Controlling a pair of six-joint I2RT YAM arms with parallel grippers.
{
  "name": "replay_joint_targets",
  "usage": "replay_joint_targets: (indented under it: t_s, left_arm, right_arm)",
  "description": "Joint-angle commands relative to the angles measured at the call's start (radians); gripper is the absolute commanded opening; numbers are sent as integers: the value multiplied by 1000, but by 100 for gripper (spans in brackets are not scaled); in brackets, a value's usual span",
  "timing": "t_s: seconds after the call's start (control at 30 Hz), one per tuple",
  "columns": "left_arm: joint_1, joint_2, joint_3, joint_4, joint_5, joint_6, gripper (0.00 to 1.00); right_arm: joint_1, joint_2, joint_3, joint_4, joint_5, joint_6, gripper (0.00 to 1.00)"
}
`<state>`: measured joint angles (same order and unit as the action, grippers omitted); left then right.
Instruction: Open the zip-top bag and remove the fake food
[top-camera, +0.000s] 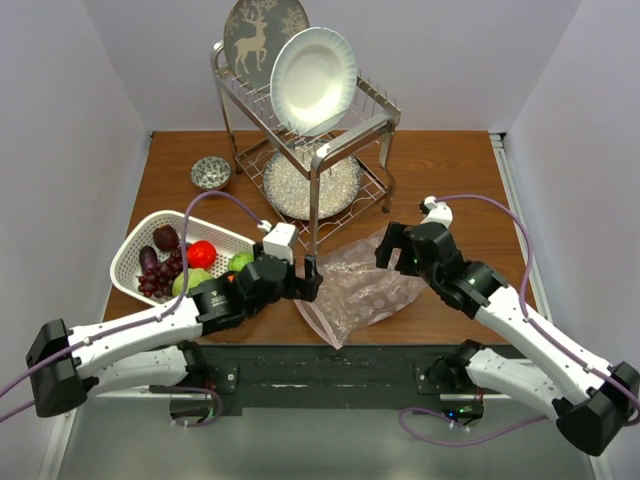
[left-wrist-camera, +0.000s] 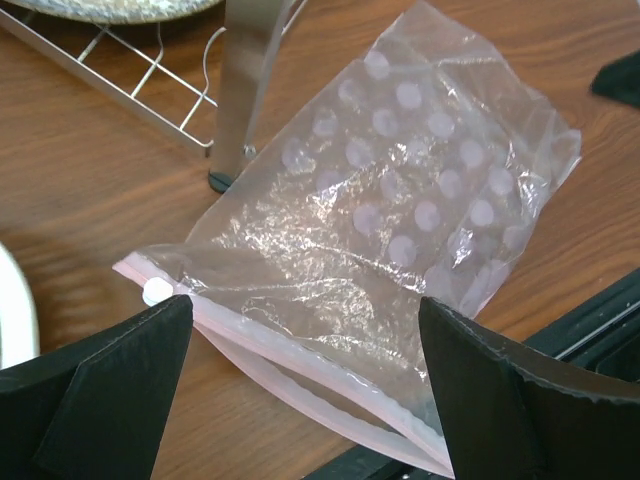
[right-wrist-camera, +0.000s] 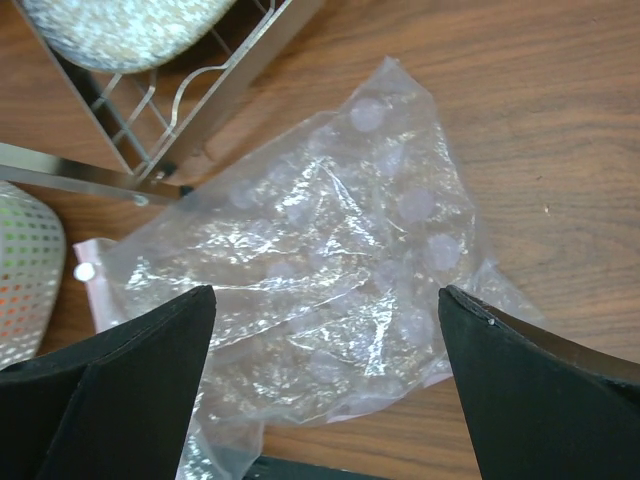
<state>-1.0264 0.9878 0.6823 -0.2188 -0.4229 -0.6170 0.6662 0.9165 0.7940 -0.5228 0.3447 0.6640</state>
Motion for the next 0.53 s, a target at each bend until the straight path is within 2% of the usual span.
replay_joint_targets:
  t_s: [0.0,0.13,0.3,0.5]
  left_arm:
    - [-24,-29,-74,139,-59,-40,100]
    - [-24,-89,-130,202,-5,-49,100]
    - [-24,-87,-90,141,-48,-17,100]
    - [-23,-127,-101,167,-100,16,100]
  right_arm:
    - [0,-59,-13,12,-24,37,98]
    - [-1,-154,-71,15,19,60,98]
    - [-2,-246,-111,27,46,82,98]
    - [0,-266,-130,1,89,89,98]
